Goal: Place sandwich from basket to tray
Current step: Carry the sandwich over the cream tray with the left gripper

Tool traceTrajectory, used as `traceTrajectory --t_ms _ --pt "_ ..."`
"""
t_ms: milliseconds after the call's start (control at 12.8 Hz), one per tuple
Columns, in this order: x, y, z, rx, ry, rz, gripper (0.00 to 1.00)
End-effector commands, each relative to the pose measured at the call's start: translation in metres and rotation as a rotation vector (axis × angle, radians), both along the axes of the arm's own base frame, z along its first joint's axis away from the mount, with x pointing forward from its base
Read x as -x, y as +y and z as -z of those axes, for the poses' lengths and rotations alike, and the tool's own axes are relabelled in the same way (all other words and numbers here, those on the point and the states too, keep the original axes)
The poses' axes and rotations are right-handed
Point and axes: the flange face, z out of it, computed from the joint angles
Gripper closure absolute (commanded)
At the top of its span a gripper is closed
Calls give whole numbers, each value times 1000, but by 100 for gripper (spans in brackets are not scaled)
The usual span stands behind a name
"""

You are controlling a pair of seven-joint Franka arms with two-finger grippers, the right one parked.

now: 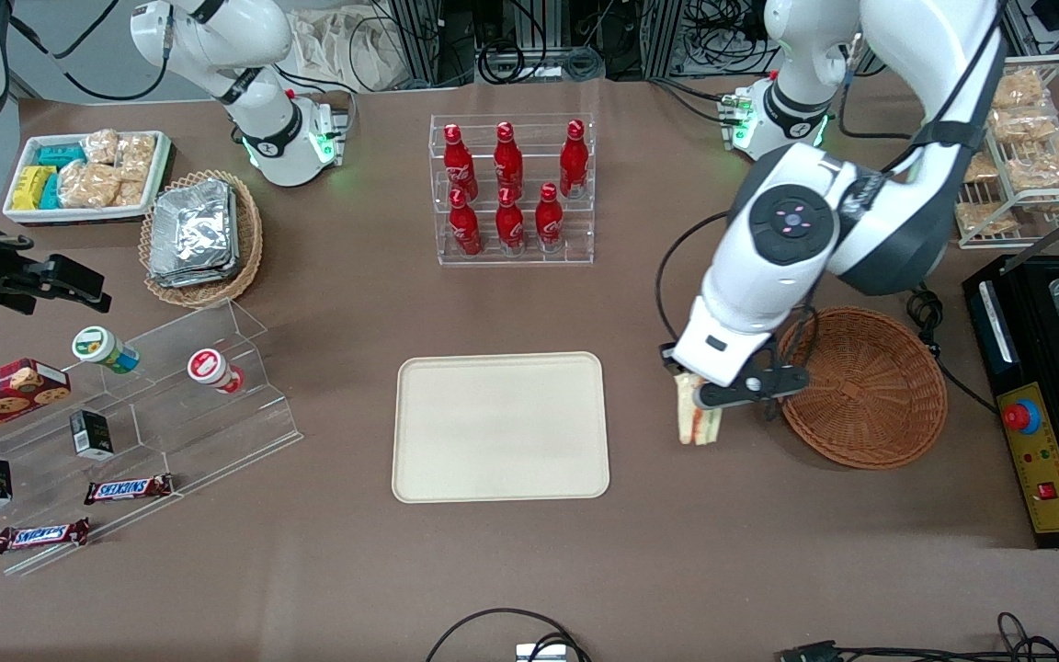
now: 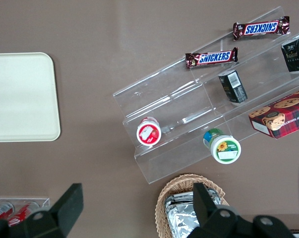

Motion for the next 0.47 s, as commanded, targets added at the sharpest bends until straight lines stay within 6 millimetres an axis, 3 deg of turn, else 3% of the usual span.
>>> traceTrajectory --t_ms 0,234,390 --pt "0 -27 7 -20 4 -21 80" --pt "5 -51 33 -40 11 -32 80" --pt "-1 -56 45 -24 26 -40 80"
